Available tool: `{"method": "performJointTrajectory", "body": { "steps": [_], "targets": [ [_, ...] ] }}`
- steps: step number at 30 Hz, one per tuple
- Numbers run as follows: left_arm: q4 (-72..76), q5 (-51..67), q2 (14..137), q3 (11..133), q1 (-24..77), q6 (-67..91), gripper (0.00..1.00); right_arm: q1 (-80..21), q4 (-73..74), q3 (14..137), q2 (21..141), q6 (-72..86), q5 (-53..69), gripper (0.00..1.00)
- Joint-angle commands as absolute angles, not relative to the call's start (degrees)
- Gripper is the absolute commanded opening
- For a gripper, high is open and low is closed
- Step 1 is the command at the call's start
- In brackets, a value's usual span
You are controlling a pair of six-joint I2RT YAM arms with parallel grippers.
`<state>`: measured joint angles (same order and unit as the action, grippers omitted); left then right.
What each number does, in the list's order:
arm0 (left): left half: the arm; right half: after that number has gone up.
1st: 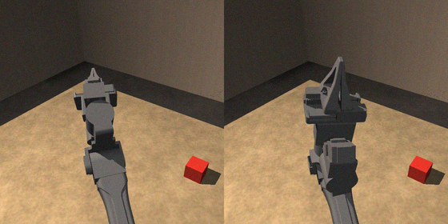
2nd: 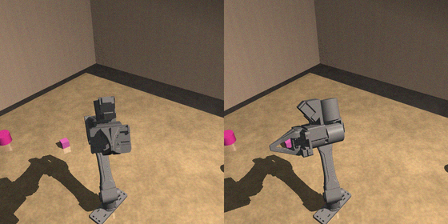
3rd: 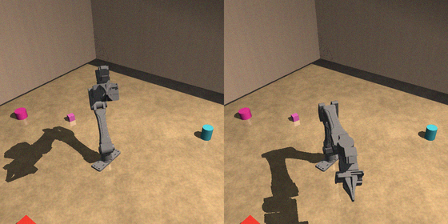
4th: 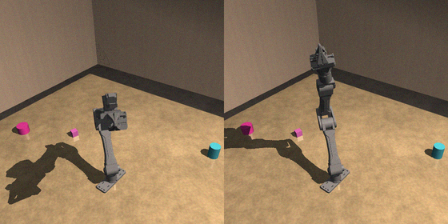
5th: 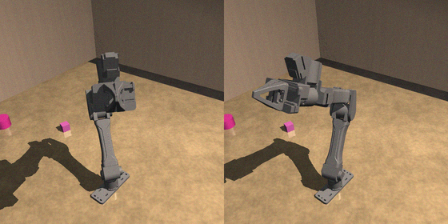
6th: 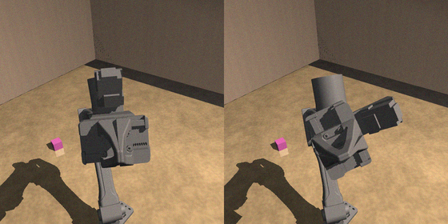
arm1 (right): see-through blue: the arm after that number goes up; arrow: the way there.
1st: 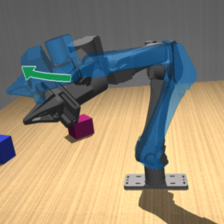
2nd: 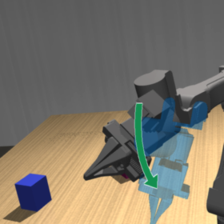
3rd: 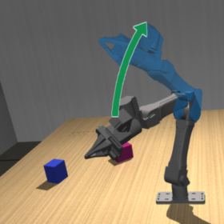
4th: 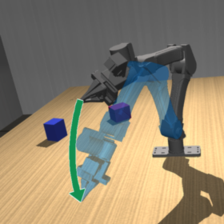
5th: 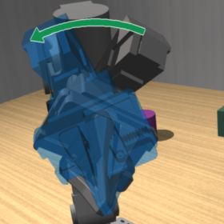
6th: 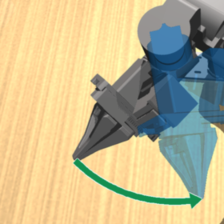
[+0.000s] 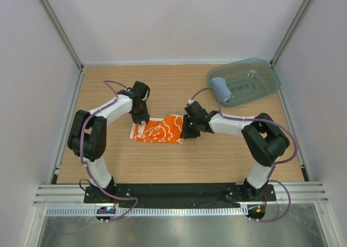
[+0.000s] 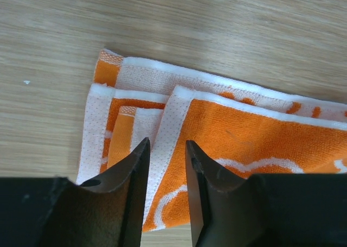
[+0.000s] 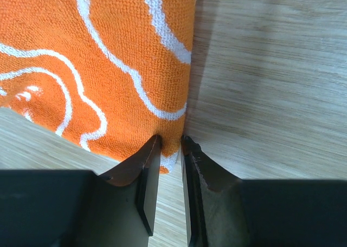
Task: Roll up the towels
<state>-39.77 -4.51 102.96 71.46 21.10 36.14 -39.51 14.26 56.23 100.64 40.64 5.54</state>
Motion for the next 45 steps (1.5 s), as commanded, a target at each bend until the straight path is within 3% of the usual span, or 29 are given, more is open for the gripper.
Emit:
{"method": "performJointTrajectory", "body": {
  "steps": [1,3,7,8,33,36,37,40,45],
  "targets": [
    [-37.1,-5.0,103.0,72.5,22.0,37.2,0.32,-39.6,20.0,54.1,102.0,38.4,4.0,0.29],
    [-37.0,-5.1,103.8,72.4,22.0,37.3,0.29,-39.6,20.0,54.2,102.3,38.2,4.0,0.29],
    [-37.0,-5.7,104.6,72.2,22.1,37.2,0.02,-39.6,20.2,53.9,102.3,38.0,3.7,0.28],
    [-37.1,-6.1,104.7,72.2,22.0,37.2,0.0,-39.6,20.4,53.7,102.3,37.9,3.7,0.28],
    [-43.2,-18.9,99.6,76.0,21.1,34.5,0.0,-39.6,19.3,50.7,103.3,37.2,4.3,0.25],
    [-40.8,-14.3,98.5,73.7,21.0,34.4,0.14,-39.6,19.2,50.7,103.4,37.0,4.4,0.25],
    [-39.7,-12.9,97.9,72.6,21.0,34.2,0.28,-39.6,19.2,50.6,103.4,37.0,4.4,0.25],
    [-36.3,-8.4,97.0,70.6,21.0,33.9,0.41,-39.6,18.9,50.6,103.7,37.1,4.6,0.25],
    [-35.2,-5.5,99.8,70.2,21.1,34.2,0.42,-39.6,18.5,50.7,104.2,37.1,4.8,0.25]
  ]
}}
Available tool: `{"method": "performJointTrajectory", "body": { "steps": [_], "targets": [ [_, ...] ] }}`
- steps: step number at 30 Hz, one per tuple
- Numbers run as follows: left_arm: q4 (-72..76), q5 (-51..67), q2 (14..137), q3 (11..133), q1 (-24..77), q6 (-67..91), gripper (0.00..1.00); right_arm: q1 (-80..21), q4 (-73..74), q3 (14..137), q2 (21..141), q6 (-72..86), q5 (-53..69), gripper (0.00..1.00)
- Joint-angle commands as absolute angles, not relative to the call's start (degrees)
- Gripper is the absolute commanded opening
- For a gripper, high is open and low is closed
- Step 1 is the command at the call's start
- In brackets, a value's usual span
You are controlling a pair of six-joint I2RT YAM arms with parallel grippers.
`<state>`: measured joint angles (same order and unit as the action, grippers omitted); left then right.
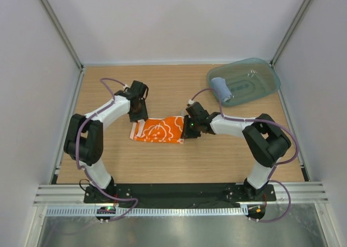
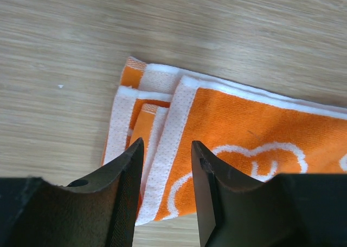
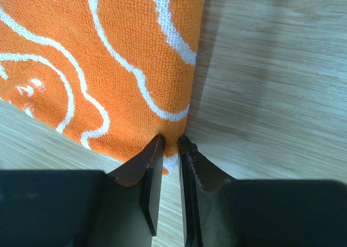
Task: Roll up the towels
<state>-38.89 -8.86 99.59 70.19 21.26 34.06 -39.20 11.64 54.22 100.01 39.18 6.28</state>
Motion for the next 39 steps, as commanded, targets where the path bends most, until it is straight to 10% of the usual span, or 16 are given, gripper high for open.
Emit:
{"method": "performJointTrajectory", "body": {
  "steps": [1,24,33,39],
  "targets": [
    [-34.9,-4.3,100.4,70.1,21.2,34.3,0.42,-39.6,18.5,50.8,104.2,37.1,4.8,0.25],
    [-34.5,-10.3,104.8,69.6,21.6,35.9,0.5,-39.6,18.5,50.9,104.8,36.6,5.0,0.25],
    [-34.5,-11.7,106.6,69.9,22.4,35.7,0.0,-39.6,18.6,50.9,104.9,36.3,5.1,0.25],
    [-37.1,-18.5,103.8,72.2,22.4,34.9,0.03,-39.6,19.2,50.8,104.9,36.2,5.1,0.25]
  ]
}}
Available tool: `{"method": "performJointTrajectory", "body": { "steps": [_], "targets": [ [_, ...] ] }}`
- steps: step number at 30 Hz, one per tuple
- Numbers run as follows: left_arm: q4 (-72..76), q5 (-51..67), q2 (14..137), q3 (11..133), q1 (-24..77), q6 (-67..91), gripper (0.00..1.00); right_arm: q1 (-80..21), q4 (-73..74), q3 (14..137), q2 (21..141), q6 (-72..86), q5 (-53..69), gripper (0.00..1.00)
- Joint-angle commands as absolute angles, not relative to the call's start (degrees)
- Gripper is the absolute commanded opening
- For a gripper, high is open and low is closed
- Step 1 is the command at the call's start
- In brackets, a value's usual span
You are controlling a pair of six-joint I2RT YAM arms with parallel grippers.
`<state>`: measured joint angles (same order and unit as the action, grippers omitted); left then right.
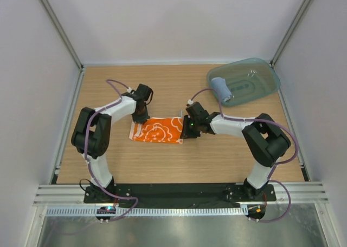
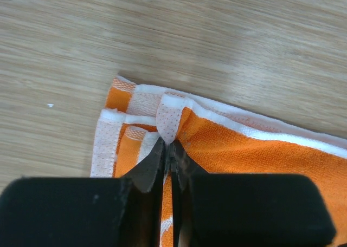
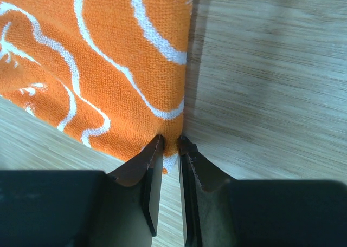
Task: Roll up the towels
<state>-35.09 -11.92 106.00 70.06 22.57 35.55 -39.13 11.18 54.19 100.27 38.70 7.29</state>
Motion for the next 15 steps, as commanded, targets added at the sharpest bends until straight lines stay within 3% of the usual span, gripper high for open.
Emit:
{"method": "performJointTrajectory", "body": {
  "steps": [1,6,15],
  "targets": [
    [-37.7,-19.5,103.6,72.6,22.4,34.6,0.07,-39.6,19.4,50.7,104.7,36.1,5.0,0.25],
    [-38.1,-22.8,103.6,73.5,21.5,34.2,0.23,-39.6,19.9,50.4,104.7,35.9,4.9,0.28],
    [-38.1,-22.7,103.5,73.0,21.3,34.4,0.48,-39.6,22.8,53.1,104.5,34.5,4.3,0.45]
  ]
}}
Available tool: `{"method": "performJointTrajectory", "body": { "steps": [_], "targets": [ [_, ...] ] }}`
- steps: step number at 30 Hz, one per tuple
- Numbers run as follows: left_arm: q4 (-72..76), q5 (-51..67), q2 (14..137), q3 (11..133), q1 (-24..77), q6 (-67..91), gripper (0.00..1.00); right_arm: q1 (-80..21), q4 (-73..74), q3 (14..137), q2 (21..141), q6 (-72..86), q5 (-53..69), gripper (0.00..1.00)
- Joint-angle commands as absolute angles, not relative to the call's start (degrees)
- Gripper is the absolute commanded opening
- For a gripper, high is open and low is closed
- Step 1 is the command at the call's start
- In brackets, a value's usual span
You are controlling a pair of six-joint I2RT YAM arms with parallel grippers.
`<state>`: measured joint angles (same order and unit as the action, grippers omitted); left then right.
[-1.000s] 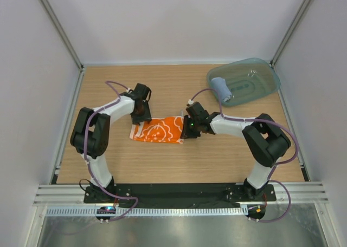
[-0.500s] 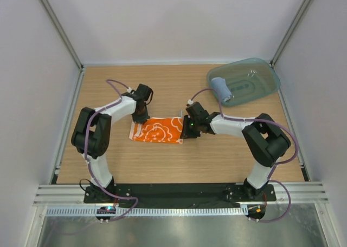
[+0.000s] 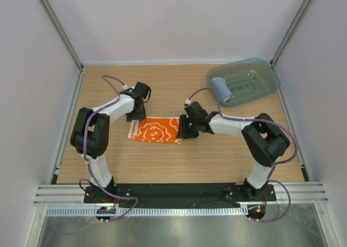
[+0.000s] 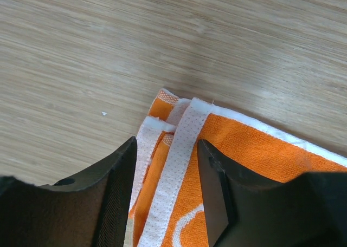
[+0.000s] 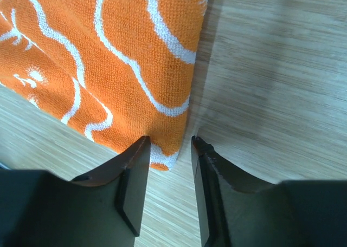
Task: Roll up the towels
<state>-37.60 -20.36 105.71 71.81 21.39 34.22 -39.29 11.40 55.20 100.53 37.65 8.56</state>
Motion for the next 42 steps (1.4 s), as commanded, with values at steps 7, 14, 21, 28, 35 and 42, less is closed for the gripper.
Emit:
{"method": "performJointTrajectory", "body": {
  "steps": [7,14,21,28,35,42],
  "targets": [
    [-43.1,-24.9,95.1,75.4,21.4,34.6,0.57,-39.6,28.7,59.8,99.9,32.8,2.7,0.62],
    [-42.6,-19.2,86.8,70.1,24.9,36.8,0.33,-39.6,27.7,63.4,93.4,32.6,6.9,0.49],
    [-33.1,-8.9,83.8,60.6,28.6,40.1,0.35,-39.6,17.8,62.1,96.1,37.3,20.7,0.33],
    [-31.2,-9.7,87.9,57.0,28.7,41.6,0.35,-39.5,9.5,60.0,103.1,39.8,24.7,0.28],
    [-28.4,-13.3,95.1,51.9,25.2,42.6,0.4,-38.4,8.1,52.7,104.3,41.2,21.8,0.26],
    [-27.9,-14.1,95.0,49.7,22.7,44.0,0.46,-37.6,9.7,48.5,103.4,40.4,19.0,0.25]
  ]
}}
